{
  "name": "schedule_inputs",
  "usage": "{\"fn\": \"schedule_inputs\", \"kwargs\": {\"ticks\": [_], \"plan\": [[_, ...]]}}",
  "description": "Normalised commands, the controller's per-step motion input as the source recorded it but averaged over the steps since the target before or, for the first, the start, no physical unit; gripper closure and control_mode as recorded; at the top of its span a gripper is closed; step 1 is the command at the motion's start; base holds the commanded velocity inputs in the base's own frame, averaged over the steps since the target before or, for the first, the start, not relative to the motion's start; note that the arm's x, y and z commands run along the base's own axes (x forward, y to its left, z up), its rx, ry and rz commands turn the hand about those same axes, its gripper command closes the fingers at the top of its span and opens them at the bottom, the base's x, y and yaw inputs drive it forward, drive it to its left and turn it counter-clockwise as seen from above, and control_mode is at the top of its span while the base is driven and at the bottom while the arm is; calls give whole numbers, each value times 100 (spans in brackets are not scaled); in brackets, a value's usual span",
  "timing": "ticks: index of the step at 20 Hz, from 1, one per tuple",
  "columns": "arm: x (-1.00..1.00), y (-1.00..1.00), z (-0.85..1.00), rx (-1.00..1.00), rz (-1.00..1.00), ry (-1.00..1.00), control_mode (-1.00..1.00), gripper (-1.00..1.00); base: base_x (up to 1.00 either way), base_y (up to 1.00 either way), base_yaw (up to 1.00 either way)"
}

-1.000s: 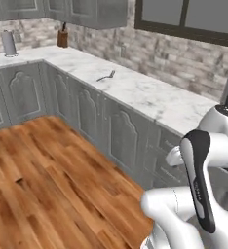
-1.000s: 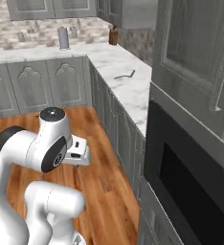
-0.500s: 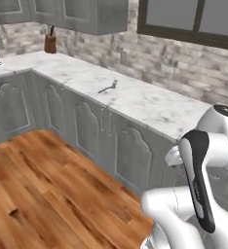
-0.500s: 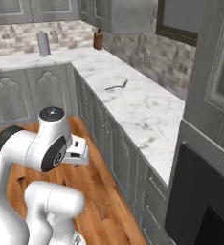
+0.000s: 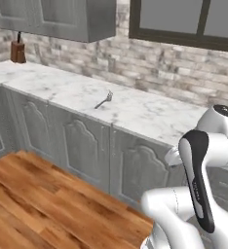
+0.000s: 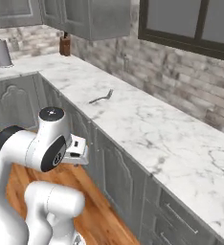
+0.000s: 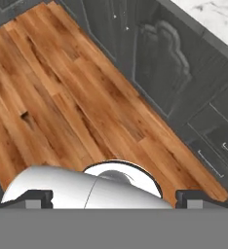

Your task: Take the fork and place it on the left side of the plate. Then take the spoon and place it on the right side of the plate. Make sure they're directly next to the plate.

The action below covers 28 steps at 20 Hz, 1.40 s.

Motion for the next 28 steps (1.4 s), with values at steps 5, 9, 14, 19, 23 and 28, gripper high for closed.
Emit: {"fn": "schedule_inputs", "kwargs": {"ticks": [5, 9, 14, 19, 23, 28], "plan": [[0, 0, 0, 0, 0, 0, 100, -100, 65, 91, -40], [0, 0, 0, 0, 0, 0, 100, -100, 64, 89, -42], [0, 0, 0, 0, 0, 0, 100, -100, 63, 85, -44], [0, 0, 0, 0, 0, 0, 100, -100, 68, 78, -45], [0, 0, 0, 0, 0, 0, 100, -100, 67, 37, -42], [0, 0, 0, 0, 0, 0, 100, -100, 56, 17, -44]]}}
